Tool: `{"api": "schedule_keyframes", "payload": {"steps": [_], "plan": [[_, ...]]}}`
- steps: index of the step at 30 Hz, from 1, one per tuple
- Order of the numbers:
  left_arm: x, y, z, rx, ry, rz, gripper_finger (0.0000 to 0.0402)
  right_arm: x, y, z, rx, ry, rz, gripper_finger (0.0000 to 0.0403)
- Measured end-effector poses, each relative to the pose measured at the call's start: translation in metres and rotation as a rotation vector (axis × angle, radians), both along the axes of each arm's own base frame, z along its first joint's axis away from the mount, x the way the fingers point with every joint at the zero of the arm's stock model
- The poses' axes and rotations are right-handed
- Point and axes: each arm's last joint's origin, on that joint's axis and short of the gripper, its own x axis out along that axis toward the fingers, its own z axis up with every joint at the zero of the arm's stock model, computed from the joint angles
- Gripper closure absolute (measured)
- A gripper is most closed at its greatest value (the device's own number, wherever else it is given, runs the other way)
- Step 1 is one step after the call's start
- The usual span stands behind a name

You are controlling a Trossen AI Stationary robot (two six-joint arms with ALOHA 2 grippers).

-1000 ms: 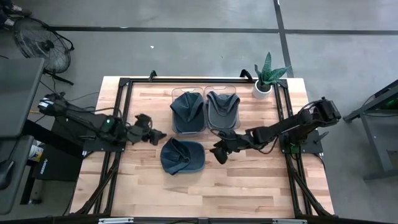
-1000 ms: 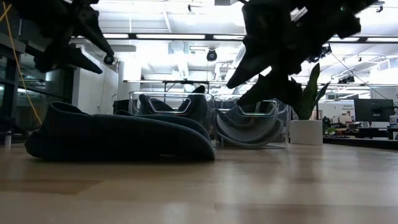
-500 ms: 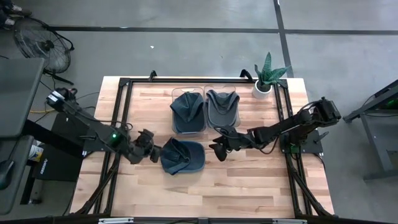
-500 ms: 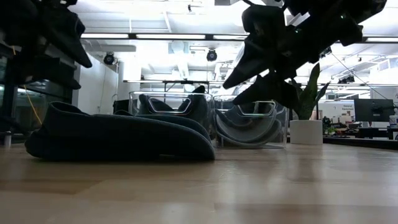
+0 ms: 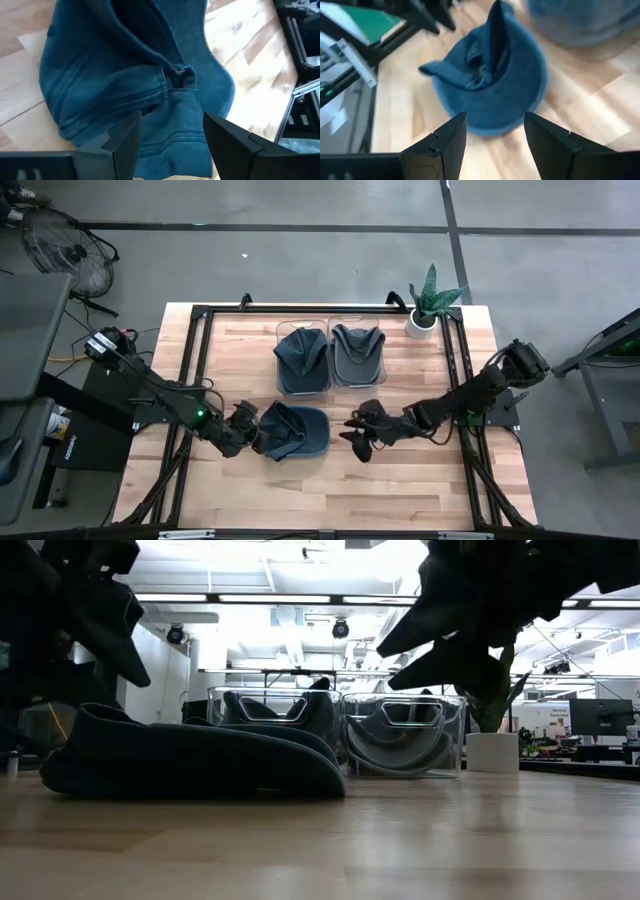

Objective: Pick & Place hat
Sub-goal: Put the blue cap into the left transparent bin

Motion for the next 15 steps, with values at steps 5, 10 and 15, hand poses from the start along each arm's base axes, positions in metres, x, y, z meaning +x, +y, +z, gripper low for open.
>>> {"api": "schedule_keyframes", "payload": {"steps": [5, 10, 15], "plan": [[0.005, -0.005, -0.011, -0.005, 0.031, -0.016, 0.0193, 0.007, 0.000, -0.011, -0.063, -0.016, -0.039, 0.0210], [0.008, -0.007, -0.020, -0.024, 0.069, -0.017, 0.0193, 0.019, -0.002, -0.032, -0.033, -0.027, -0.020, 0.0210], [0.010, -0.010, -0.027, -0.039, 0.105, -0.042, 0.0193, 0.028, -0.011, -0.048, -0.031, -0.020, -0.073, 0.0210]]}}
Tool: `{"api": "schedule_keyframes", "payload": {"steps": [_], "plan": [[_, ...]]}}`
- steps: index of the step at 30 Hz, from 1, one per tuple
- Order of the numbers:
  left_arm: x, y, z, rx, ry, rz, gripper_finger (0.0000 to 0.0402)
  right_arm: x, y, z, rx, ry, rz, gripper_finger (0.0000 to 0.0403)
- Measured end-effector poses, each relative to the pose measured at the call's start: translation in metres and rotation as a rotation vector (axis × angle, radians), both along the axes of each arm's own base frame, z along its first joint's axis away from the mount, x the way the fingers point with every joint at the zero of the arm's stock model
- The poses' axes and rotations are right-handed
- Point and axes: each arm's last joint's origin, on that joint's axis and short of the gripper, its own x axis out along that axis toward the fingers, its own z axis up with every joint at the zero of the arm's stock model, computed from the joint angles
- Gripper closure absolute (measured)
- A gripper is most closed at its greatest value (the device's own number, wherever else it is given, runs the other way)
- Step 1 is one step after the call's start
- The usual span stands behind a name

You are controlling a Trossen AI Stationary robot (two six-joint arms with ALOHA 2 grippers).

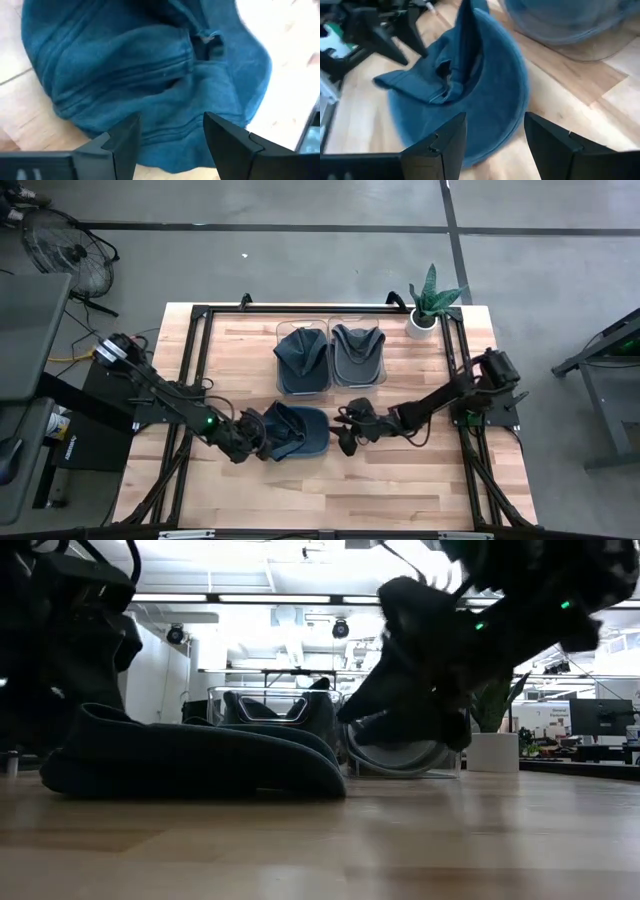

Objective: Pick & Place hat
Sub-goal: Put the blue cap into the left transparent bin

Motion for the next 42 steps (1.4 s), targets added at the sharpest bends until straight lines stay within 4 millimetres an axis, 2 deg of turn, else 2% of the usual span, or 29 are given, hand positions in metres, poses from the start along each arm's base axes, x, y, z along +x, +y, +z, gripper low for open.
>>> {"api": "schedule_keyframes", "payload": {"steps": [6, 12, 27, 42], "plan": [[0.001, -0.002, -0.010, 0.010, 0.048, -0.012, 0.0193, 0.018, -0.008, -0.005, -0.083, 0.025, 0.045, 0.0210], [0.002, -0.003, -0.016, 0.007, 0.078, -0.008, 0.0193, 0.034, -0.015, -0.003, -0.115, 0.030, 0.017, 0.0210], [-0.007, 0.001, -0.025, 0.058, 0.222, -0.059, 0.0193, 0.033, -0.016, -0.006, -0.107, 0.081, 0.018, 0.0210], [-0.007, 0.002, -0.025, 0.068, 0.227, -0.080, 0.0193, 0.038, -0.034, -0.006, -0.091, 0.065, 0.023, 0.0210]]}}
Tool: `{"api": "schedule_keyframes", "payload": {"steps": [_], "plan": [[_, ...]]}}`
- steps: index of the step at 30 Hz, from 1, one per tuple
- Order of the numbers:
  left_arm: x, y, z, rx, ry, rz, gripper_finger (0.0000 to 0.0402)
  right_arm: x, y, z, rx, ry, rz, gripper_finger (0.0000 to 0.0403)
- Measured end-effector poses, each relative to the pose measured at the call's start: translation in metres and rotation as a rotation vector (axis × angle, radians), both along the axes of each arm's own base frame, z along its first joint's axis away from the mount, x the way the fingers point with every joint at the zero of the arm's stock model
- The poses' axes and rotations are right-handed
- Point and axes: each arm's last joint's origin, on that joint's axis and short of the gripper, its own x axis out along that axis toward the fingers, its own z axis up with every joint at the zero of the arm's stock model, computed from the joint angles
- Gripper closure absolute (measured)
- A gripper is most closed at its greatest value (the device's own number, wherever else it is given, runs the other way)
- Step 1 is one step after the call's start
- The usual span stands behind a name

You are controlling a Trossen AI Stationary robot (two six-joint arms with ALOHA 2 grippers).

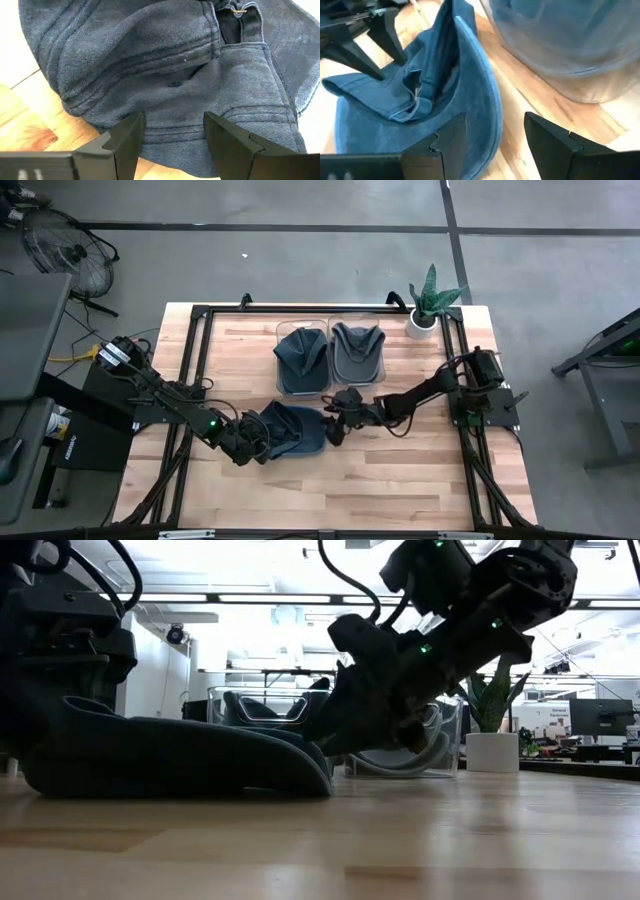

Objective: Pick & Place hat
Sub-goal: Put the blue cap into the left transparent bin

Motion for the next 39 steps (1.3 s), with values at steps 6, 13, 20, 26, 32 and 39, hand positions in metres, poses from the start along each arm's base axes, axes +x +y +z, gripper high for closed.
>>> {"api": "schedule_keyframes", "payload": {"steps": [6, 13, 20, 26, 32, 39], "plan": [[0.000, 0.000, 0.000, -0.001, -0.002, 0.000, 0.0193, 0.001, -0.002, 0.001, 0.001, -0.006, -0.005, 0.0210], [0.001, 0.000, 0.000, 0.000, -0.013, 0.004, 0.0193, 0.006, 0.002, -0.006, 0.044, -0.039, 0.014, 0.0210], [0.001, 0.000, 0.000, -0.001, -0.018, 0.004, 0.0193, 0.028, 0.008, -0.013, 0.081, -0.036, 0.068, 0.0210], [0.001, -0.001, 0.000, -0.003, -0.021, 0.005, 0.0193, 0.043, 0.016, -0.005, 0.106, -0.031, 0.122, 0.0213], [0.001, -0.001, 0.000, -0.007, -0.023, 0.004, 0.0193, 0.046, 0.021, -0.003, 0.149, 0.026, 0.199, 0.0264], [0.002, -0.001, 0.001, -0.012, -0.029, 0.004, 0.0193, 0.044, 0.024, -0.006, 0.207, 0.078, 0.281, 0.0362]]}}
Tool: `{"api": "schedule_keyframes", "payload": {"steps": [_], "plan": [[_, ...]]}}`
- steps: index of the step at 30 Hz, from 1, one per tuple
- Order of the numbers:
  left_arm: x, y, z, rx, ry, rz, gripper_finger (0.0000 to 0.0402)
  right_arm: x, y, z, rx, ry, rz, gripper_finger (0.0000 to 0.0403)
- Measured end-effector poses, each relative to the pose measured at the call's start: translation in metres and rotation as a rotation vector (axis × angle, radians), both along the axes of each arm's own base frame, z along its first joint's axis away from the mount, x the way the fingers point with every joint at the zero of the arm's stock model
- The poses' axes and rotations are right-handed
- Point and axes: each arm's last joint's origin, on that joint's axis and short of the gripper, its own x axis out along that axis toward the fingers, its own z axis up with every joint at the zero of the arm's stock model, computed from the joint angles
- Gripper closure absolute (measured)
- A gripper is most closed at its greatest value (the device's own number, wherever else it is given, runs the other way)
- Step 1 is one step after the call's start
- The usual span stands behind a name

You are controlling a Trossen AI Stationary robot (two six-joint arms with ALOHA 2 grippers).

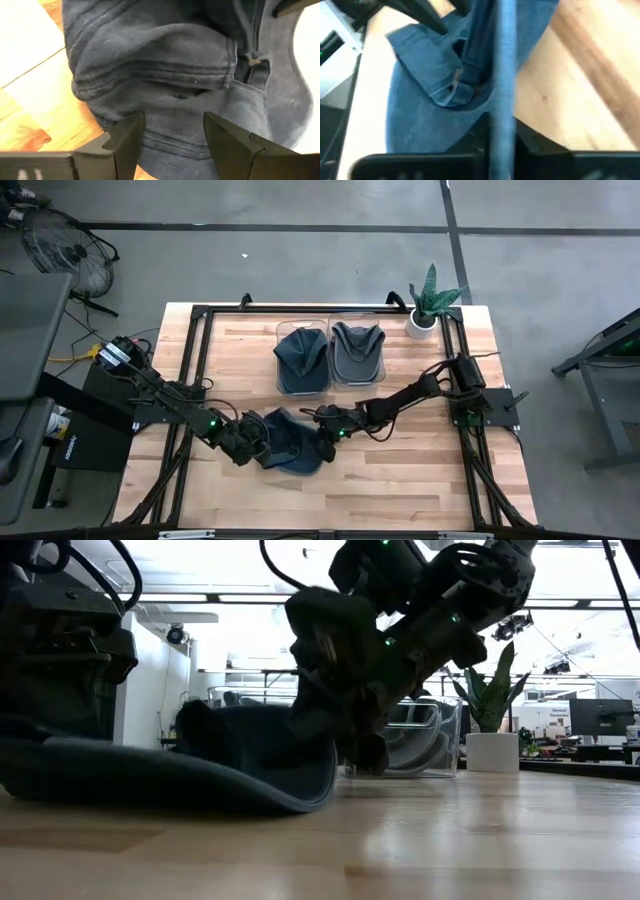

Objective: Pick & Place hat
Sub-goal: Put the blue cap into the left transparent bin

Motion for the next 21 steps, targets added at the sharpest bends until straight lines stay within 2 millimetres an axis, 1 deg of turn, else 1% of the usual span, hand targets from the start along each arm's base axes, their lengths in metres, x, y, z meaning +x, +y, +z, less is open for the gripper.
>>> {"api": "schedule_keyframes", "payload": {"steps": [1, 3, 6, 9, 12, 15, 17, 21], "plan": [[0.000, 0.000, 0.001, -0.005, -0.006, -0.001, 0.0193, 0.000, 0.000, 0.000, 0.010, 0.000, 0.013, 0.0378], [0.001, 0.000, 0.004, -0.016, -0.021, 0.000, 0.0193, 0.001, 0.001, 0.002, 0.020, -0.007, 0.032, 0.0392], [0.003, -0.002, 0.011, -0.021, -0.039, -0.009, 0.0193, 0.000, 0.001, 0.001, 0.038, 0.005, 0.039, 0.0389], [0.004, -0.003, 0.022, -0.011, -0.041, -0.044, 0.0193, -0.001, 0.004, 0.001, 0.038, 0.020, 0.047, 0.0395], [0.006, -0.004, 0.036, -0.010, -0.066, -0.044, 0.0193, -0.004, 0.009, 0.001, 0.034, 0.035, 0.060, 0.0396], [0.005, -0.003, 0.047, 0.025, -0.040, -0.033, 0.0193, -0.006, 0.015, 0.002, 0.022, 0.045, 0.065, 0.0397], [0.005, -0.002, 0.060, 0.036, -0.042, -0.027, 0.0193, -0.009, 0.020, 0.004, 0.020, 0.048, 0.073, 0.0397], [0.004, 0.000, 0.084, 0.097, -0.047, 0.000, 0.0193, -0.016, 0.030, 0.014, -0.018, 0.058, 0.078, 0.0397]]}}
